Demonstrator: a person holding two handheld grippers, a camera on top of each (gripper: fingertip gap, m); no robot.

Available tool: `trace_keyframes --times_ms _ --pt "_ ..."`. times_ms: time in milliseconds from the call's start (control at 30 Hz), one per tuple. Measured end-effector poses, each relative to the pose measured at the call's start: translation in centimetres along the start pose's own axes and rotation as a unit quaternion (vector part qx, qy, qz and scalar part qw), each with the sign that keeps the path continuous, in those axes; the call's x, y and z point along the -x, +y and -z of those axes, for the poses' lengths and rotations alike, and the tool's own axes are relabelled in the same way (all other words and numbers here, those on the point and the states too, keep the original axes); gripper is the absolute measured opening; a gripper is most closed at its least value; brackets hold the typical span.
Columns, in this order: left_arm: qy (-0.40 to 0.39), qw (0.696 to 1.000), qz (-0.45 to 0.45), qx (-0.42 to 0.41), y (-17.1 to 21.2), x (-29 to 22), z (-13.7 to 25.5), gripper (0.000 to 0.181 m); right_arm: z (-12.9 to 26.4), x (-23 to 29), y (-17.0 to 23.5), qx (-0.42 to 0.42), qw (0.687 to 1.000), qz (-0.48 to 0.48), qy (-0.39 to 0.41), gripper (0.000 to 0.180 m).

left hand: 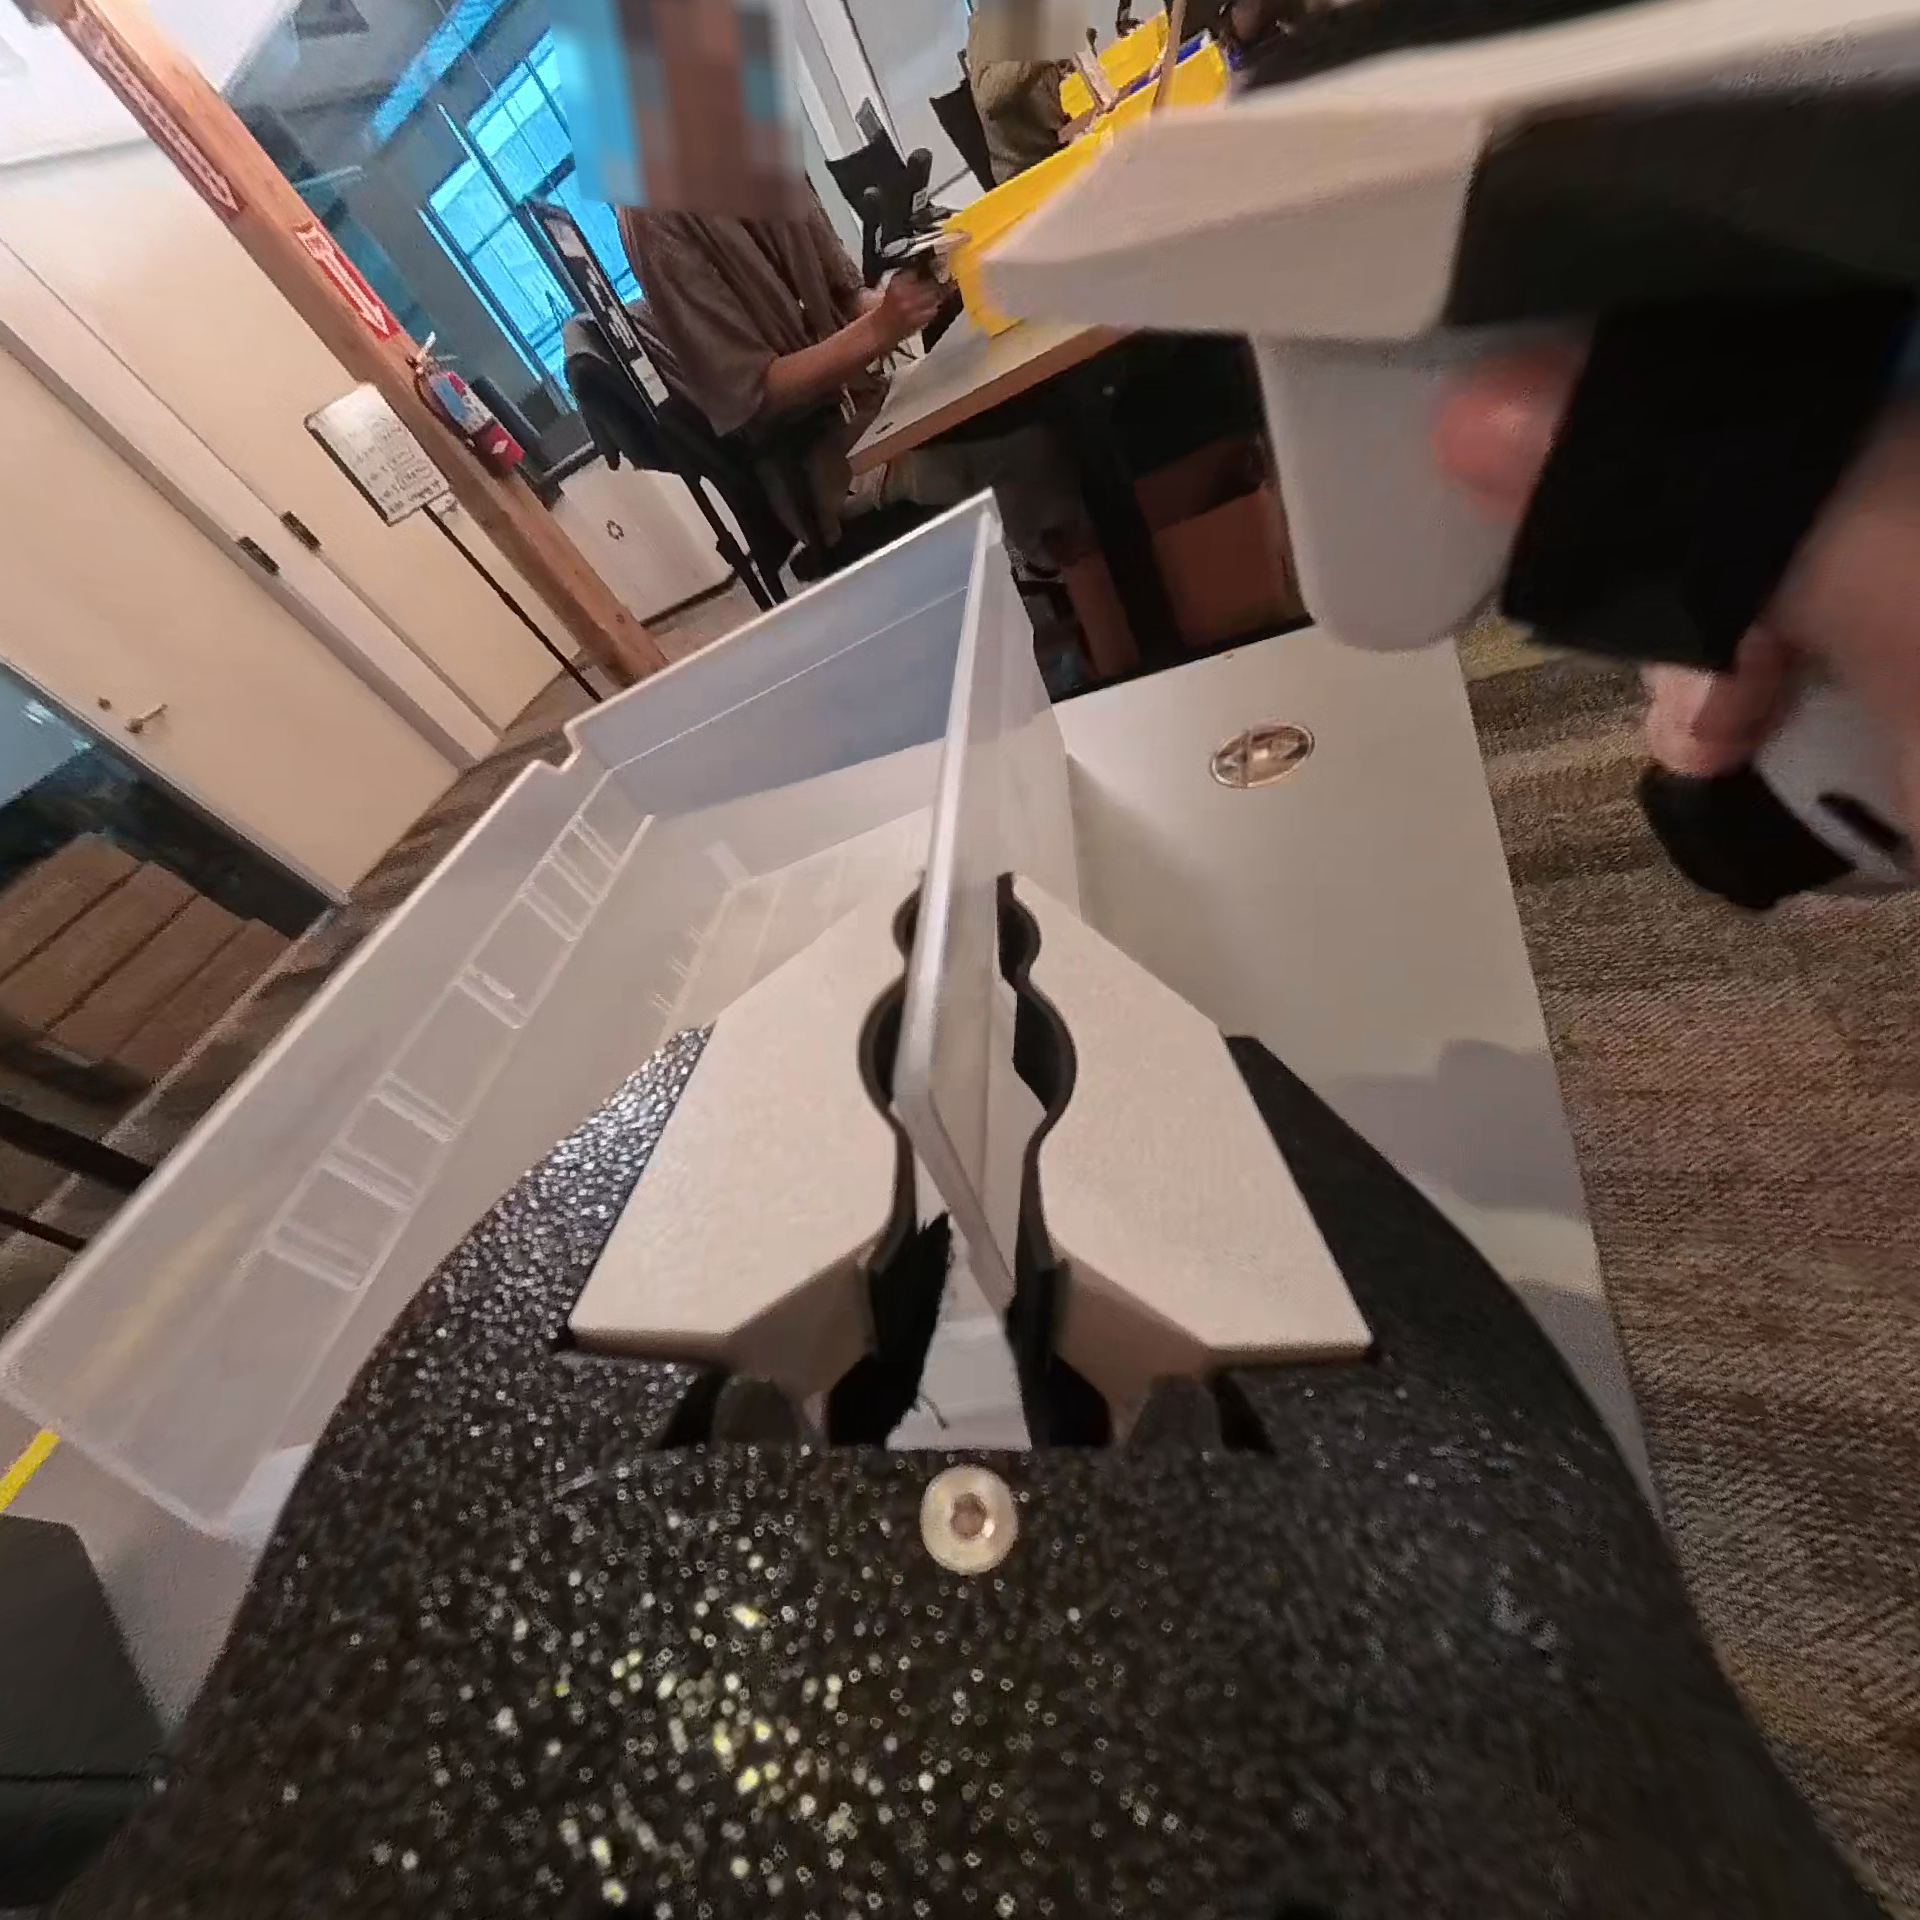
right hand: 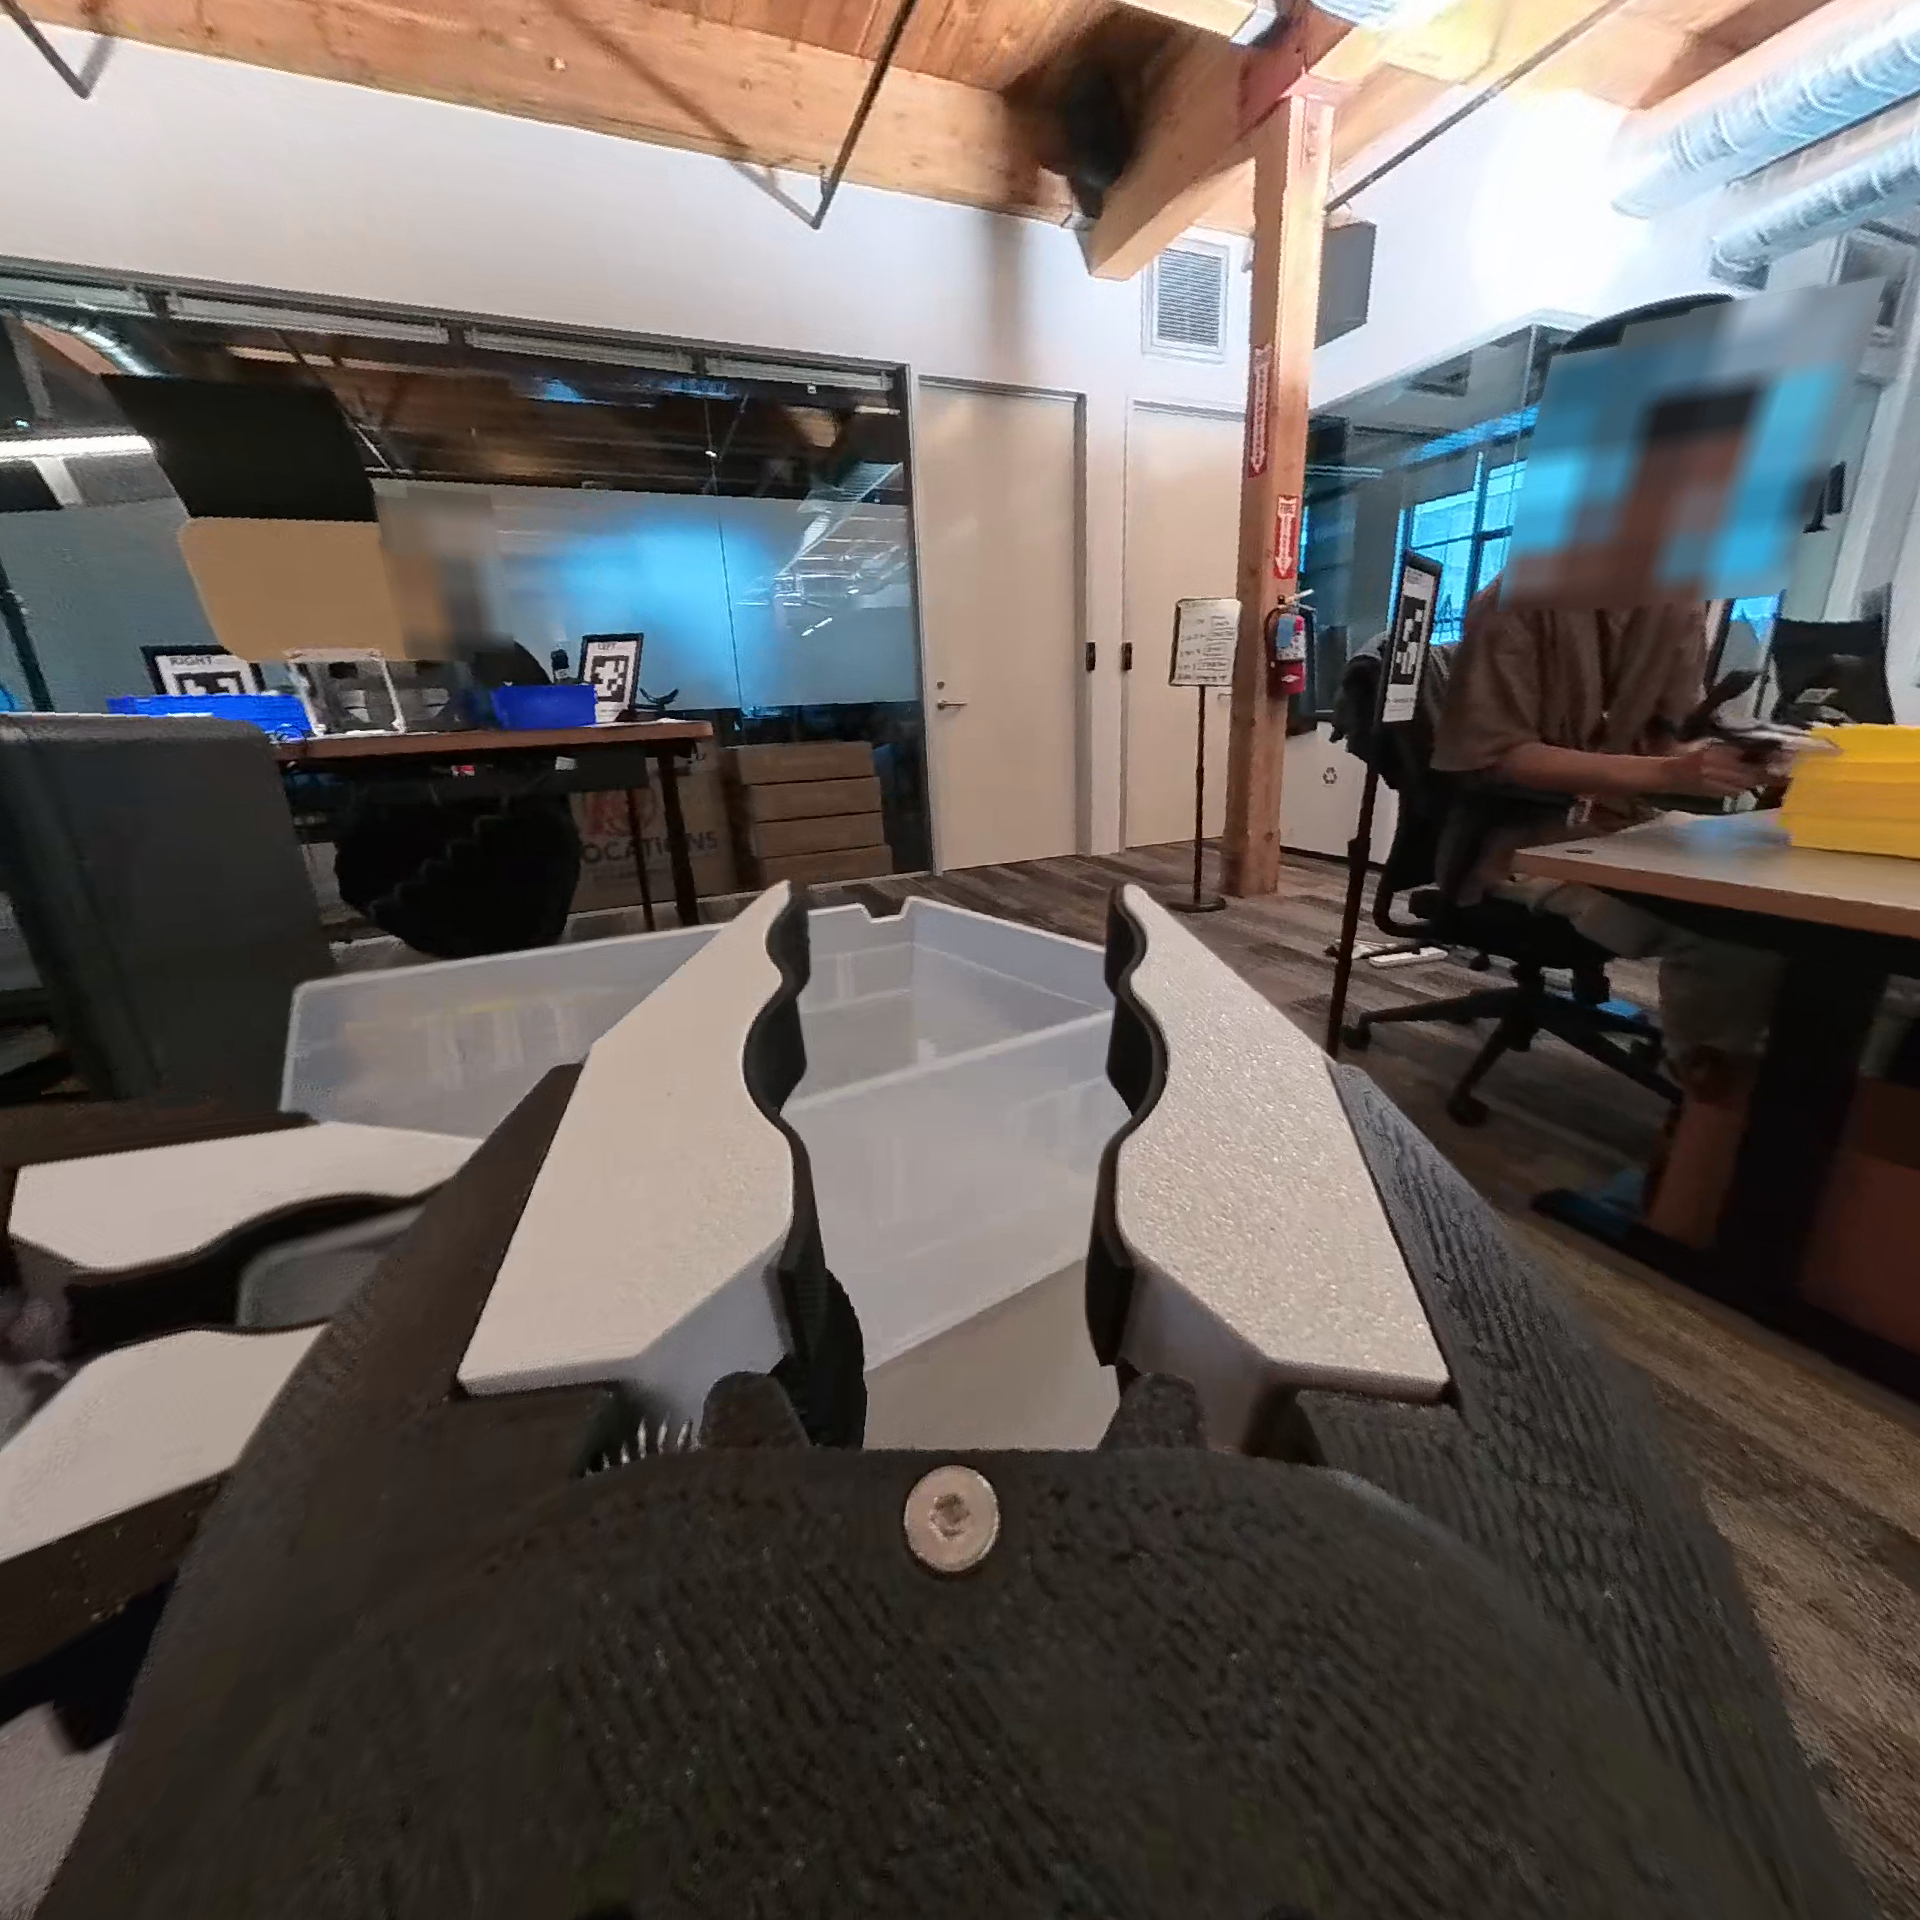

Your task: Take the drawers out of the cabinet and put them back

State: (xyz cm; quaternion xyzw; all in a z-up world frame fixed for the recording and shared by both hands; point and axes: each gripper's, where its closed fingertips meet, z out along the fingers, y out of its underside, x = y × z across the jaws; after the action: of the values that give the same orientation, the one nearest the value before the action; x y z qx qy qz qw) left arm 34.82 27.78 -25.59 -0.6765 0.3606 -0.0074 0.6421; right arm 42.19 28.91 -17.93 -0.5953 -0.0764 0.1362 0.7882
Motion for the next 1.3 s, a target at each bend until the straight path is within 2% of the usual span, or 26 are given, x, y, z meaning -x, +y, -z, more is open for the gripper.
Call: trace_keyframes --times_ms 33,67,167,200,367,467,600,767,900,967,1067,1300 --pt "-0.005 1.0 -0.011 -0.012 0.0 -0.1 0.1 0.01 0.0 0.2 0.0 0.0 1.0 -0.002 -0.007 0.053" --pt "-0.013 0.999 -0.016 -0.031 -0.4 0.0 0.5 0.022 -0.1 0.4 0.1 0.001 1.0 -0.004 -0.013 0.052" --pt "-0.014 0.999 0.013 -0.046 -1.7 0.2 1.5 0.071 -0.1 0.6 0.1 0.001 1.0 0.0 -0.017 0.052" --pt "-0.019 0.998 0.017 -0.055 -2.5 0.6 2.2 0.08 -0.1 0.6 0.2 0.002 1.0 0.003 -0.017 0.053" --pt "-0.032 0.995 0.029 -0.094 -5.1 3.8 10.0 0.1 0.0 1.0 0.0 -0.005 1.0 0.009 -0.021 0.058" --pt "-0.076 0.993 0.054 -0.078 -3.4 7.1 17.6 0.107 0.0 2.0 0.3 0.005 0.999 0.023 -0.033 0.061" --pt "-0.208 0.974 0.073 -0.047 0.8 11.1 30.7 0.105 1.0 4.7 0.3 0.02 0.997 0.024 -0.07 0.066" --pt "-0.392 0.917 0.076 0.03 6.4 14.2 46.7 0.105 0.9 8.2 0.9 0.048 0.994 0.046 -0.088 0.098" --pt "-0.46 0.873 0.129 0.1 11.2 15.2 55.2 0.117 1.0 11.3 2.0 0.081 0.989 0.058 -0.106 0.121" --pt "-0.461 0.859 0.18 0.128 14.0 15.0 57.1 0.122 1.0 11.9 3.0 0.107 0.985 0.091 -0.095 0.13" --pt "-0.444 0.848 0.238 0.163 17.4 14.4 57.7 0.125 0.9 12.1 5.2 0.161 0.977 0.115 -0.083 0.135" --pt "-0.44 0.845 0.254 0.167 20.0 14.8 57.2 0.104 0.7 10.0 9.5 0.262 0.958 0.111 -0.045 0.117"
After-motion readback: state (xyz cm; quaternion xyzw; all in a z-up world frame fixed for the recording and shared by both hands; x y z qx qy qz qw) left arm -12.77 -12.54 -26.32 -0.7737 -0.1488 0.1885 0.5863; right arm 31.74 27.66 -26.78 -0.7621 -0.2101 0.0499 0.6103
